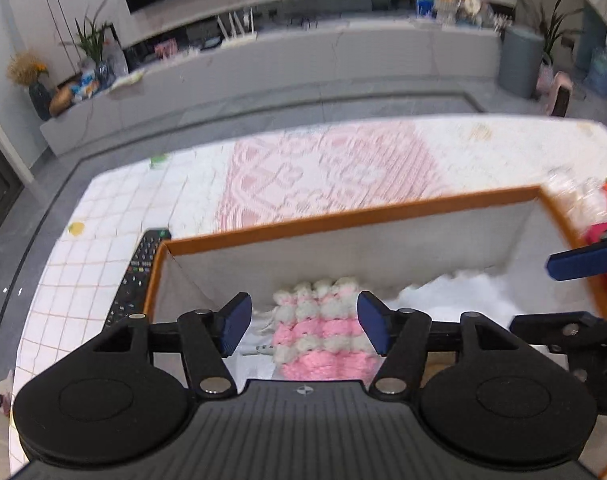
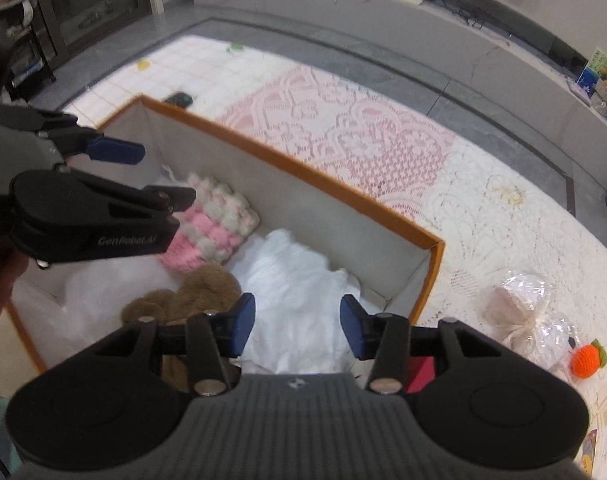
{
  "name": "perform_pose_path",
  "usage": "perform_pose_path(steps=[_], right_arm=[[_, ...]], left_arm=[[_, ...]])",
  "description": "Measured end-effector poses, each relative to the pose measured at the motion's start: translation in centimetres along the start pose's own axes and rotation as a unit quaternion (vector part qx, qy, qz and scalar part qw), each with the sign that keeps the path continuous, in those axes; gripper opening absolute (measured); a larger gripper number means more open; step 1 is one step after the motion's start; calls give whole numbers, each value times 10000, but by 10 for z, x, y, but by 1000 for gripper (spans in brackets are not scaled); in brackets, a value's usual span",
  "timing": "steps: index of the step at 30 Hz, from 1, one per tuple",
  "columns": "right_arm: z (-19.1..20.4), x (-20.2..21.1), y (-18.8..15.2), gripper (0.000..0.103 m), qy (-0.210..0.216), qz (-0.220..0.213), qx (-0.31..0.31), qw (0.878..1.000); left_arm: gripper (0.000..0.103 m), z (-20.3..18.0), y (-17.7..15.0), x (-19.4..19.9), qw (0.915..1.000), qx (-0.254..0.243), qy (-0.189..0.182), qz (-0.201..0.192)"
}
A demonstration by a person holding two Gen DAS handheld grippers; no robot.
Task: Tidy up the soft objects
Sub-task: 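Open both tools to release the cloth and knitted item in the box, then move both tools toward the yellow cloth and foil packet on the table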
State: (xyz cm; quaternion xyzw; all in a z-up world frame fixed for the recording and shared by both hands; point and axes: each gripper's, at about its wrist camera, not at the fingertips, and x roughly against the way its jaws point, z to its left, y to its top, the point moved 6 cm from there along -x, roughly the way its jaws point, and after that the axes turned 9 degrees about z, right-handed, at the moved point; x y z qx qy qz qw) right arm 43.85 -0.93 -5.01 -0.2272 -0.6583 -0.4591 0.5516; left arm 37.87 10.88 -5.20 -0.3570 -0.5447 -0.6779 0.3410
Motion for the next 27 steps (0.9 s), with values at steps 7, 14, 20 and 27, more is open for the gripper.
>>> perform_pose_path(steps=[7,14,20,27], right_arm=[[0,60,-32,48,115,-788,-493,9956],[-15,110,-100,58,335,-1700,-1079,9790],[-38,124,-166,58,67,-1688,-1272,9774],[-98,131,-249,60,-161,-1385,-2106,9676]], left_arm=[[72,-26,-19,65,9956,39,-426,-835],[71,-65,-48,115,9857,147,-861,-1442],[71,-111,-68,141,9775,178,-1391,-1575],[65,-178,-77,147,9697,-162,-1969,-1439]])
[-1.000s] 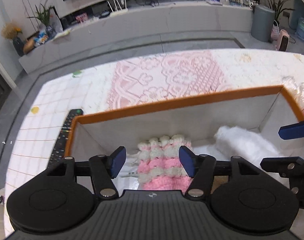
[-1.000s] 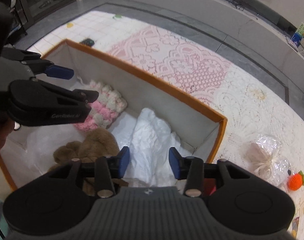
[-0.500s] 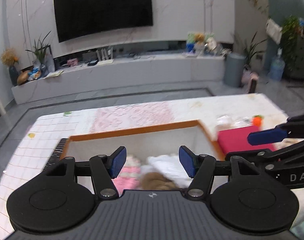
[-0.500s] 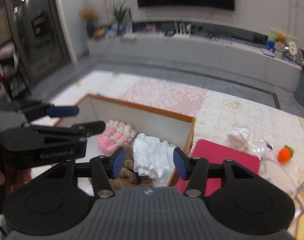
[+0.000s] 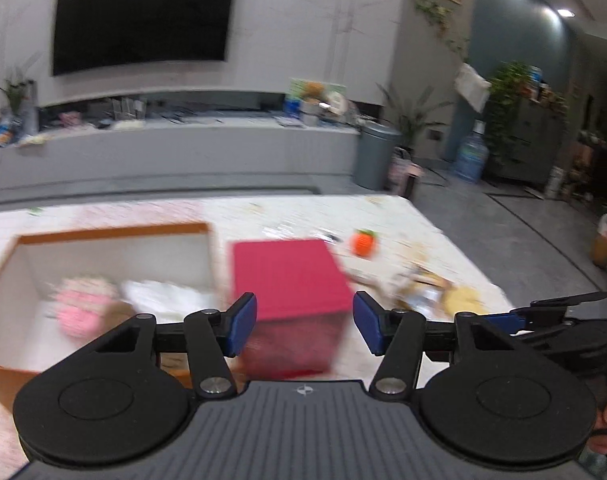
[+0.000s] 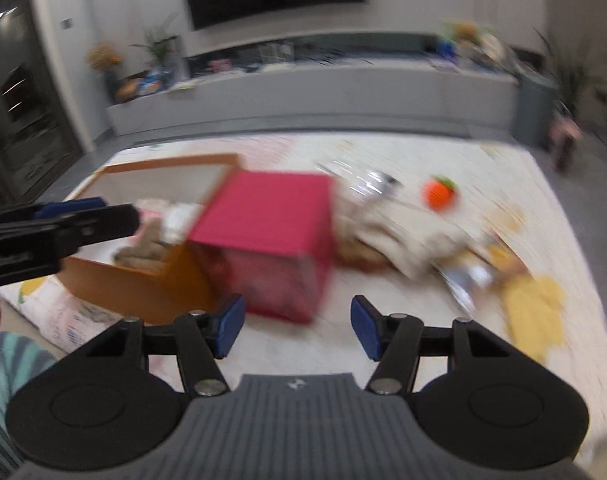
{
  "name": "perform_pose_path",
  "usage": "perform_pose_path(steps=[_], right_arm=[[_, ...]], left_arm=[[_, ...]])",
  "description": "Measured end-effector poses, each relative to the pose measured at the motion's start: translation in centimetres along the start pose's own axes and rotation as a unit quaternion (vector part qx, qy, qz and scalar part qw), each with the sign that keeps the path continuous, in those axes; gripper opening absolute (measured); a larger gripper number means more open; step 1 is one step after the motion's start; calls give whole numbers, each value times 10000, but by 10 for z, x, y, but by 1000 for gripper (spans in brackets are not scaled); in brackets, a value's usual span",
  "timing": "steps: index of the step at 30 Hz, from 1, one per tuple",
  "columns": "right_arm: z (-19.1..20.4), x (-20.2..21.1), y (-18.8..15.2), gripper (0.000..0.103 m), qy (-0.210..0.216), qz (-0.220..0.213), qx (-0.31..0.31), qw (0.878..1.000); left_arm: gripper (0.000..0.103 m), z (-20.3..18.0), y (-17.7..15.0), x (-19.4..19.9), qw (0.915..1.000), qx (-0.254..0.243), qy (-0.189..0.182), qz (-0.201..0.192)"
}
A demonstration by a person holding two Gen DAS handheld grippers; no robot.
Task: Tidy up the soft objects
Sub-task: 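Move both tools toward the yellow cloth and foil packet on the table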
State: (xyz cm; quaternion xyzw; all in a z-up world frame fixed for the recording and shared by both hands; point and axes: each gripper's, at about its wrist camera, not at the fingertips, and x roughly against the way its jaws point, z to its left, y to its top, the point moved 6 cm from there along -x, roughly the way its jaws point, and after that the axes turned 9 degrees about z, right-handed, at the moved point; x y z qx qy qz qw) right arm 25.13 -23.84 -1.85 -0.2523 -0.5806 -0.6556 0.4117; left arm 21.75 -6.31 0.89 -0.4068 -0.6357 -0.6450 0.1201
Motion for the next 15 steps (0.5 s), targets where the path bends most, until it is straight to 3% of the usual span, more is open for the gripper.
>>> perform_pose_path(steps=[7,12,15], right_arm=[[-90,12,-34,64,-499,88,-980,9939],[-135,10,-39,72,-732,221,-1173,9901],[-154,2,-35,80,-818,287,-1137,9897]], left_arm=[[53,-65,3,-42,9953,-722,-461,449],[53,-103,7,-78,9866,-1343,-652,652],[63,-122,5,-96,9804,-1616,-947,612]])
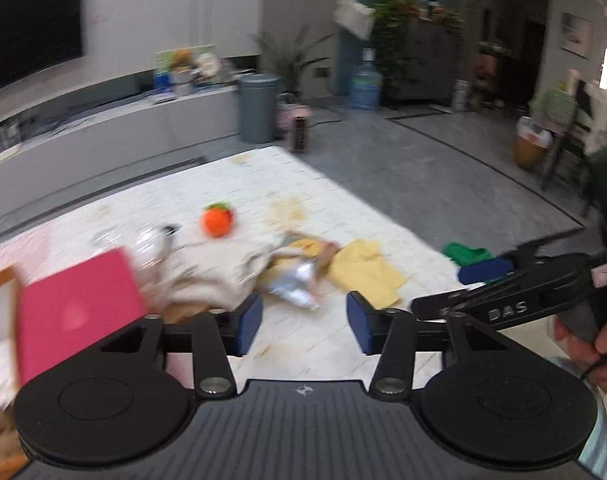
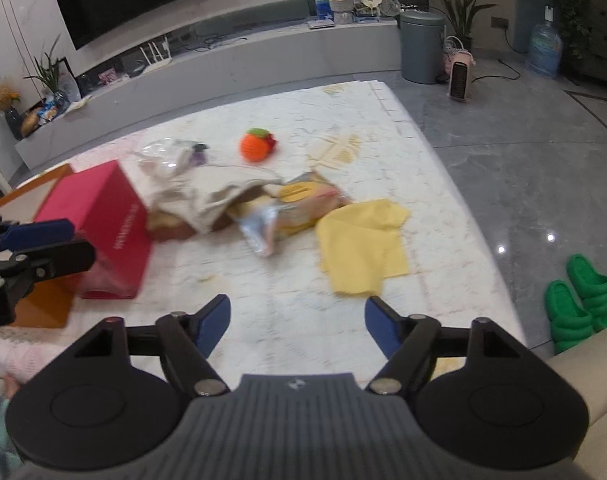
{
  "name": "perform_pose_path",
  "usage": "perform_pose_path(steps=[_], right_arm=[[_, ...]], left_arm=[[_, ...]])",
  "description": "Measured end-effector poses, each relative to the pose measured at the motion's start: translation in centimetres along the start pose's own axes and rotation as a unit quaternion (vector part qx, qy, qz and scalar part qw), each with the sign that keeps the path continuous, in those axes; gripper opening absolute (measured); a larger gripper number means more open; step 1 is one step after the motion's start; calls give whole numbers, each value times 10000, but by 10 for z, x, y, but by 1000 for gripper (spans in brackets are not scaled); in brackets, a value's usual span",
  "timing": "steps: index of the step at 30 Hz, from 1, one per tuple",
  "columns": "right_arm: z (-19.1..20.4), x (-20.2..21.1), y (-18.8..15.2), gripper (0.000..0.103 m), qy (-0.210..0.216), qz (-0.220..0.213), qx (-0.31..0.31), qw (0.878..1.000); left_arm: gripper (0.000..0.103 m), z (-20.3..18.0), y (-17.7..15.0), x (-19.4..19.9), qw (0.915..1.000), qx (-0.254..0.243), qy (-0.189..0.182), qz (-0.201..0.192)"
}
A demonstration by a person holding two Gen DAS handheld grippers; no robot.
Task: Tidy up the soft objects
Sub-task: 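Move both tools toward the yellow cloth and foil packet on the table, then grasp the yellow cloth with the right tool while the left tool grasps the foil snack packet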
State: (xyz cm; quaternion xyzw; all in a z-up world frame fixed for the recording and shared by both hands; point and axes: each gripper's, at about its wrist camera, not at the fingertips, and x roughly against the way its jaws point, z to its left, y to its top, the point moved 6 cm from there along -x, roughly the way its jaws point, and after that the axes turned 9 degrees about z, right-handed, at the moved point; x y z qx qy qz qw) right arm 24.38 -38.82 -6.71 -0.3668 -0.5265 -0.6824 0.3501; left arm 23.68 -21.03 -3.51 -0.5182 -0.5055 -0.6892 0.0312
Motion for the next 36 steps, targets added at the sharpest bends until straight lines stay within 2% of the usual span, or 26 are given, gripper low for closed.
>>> perform_pose_path(steps=[4,6,11,16,19,22,24,28,31,32,34,35,36], right_arm=[[-22,-23,11,86,-64,155,136,9998],[-32,-38,16,87,-128,269,190,9994],[-45,-68,27,95,-150,444,411,9981],[-43,-97,38,96,-244,550,699,9957],[-45,-110,43,94,-289,569,746,9952],[-47,-119,46,85,-287,611,753,9949],[-51,-125,45,80,-289,642,723,9949],[-53,-127,43,78,-343,529,843,9944],[-52,-125,42,64,-299,440,953,9940],[-52,-124,43,52,-294,409,956,9941],[-52,-121,44,38,-223,398,915,9948],[-53,-120,45,20,-213,383,908,9949],[-53,-120,45,10,-134,387,893,9952]], left_arm=[[71,-10,14,-32,9996,-153,-151,167],[73,-13,22,-50,9992,-252,-76,303],[73,-15,32,-94,9963,-517,62,685],[73,-15,39,-130,9914,-766,131,1053],[73,-12,39,-148,9878,-860,214,1281],[73,-7,38,-162,9849,-875,253,1473],[74,-7,39,-168,9840,-986,328,1450],[77,-5,41,-186,9789,-1089,365,1692],[78,-6,40,-197,9737,-1339,477,1781],[78,-6,40,-199,9725,-1388,485,1804],[76,-6,40,-204,9709,-1415,484,1872],[73,-5,39,-207,9707,-1391,490,1896],[67,-4,39,-207,9731,-1303,435,1852]])
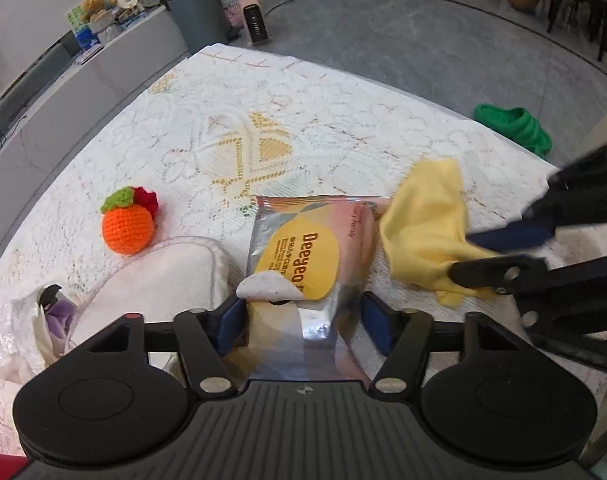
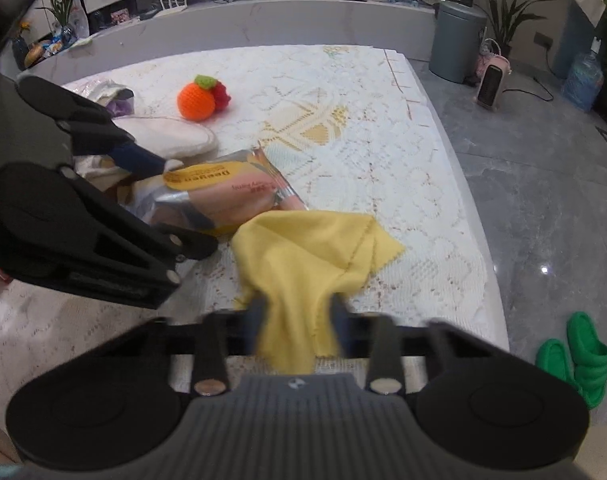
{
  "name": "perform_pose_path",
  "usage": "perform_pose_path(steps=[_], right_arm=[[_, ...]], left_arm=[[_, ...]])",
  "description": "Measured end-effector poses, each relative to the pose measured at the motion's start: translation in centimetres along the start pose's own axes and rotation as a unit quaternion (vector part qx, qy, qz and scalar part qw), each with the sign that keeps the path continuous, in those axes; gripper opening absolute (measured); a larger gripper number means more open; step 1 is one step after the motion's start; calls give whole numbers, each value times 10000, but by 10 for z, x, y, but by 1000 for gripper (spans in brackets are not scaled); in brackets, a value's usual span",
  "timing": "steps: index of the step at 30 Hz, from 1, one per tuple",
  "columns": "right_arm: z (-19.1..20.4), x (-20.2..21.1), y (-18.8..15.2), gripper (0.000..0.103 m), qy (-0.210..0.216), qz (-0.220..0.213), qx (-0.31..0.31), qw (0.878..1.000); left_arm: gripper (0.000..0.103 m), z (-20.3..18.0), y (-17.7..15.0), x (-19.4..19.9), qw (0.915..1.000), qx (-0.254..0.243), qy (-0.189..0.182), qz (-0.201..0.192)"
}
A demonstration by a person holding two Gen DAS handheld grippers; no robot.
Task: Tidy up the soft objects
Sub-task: 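Grasp the yellow cloth with the right tool while the left tool grasps the foil snack packet, then carry the yellow cloth and foil packet with both tools over the orange box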
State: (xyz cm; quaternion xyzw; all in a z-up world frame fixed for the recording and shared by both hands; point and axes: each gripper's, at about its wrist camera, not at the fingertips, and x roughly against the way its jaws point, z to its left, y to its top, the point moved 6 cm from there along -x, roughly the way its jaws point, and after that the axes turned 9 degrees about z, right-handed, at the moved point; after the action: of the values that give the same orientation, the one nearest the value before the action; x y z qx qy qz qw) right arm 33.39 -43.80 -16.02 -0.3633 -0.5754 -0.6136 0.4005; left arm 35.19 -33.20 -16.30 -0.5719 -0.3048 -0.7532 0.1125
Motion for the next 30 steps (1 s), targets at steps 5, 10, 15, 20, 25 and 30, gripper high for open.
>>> perform_pose_path(steps=[5,10,15,20,25,30], right_arm=[[-2,0,0,4,113,10,-197,9997],[2,11,0,4,139,-61,-255,9996],[7,30,-2,4,195,-108,-340,9992],[18,51,-6,4,75,-135,-227,9996],[32,77,-12,4,40,-273,-157,9995],[55,109,-16,4,66,-484,4,9988]], left_arm=[[51,6,-4,8,9992,334,-74,-192],[49,8,-8,25,9972,616,-171,-391],[49,1,-17,49,9958,751,-213,-481],[49,-3,-30,80,9932,930,-176,-675],[48,-1,-48,118,9893,1139,-178,-890],[48,11,-73,160,9839,1345,-119,-1167]])
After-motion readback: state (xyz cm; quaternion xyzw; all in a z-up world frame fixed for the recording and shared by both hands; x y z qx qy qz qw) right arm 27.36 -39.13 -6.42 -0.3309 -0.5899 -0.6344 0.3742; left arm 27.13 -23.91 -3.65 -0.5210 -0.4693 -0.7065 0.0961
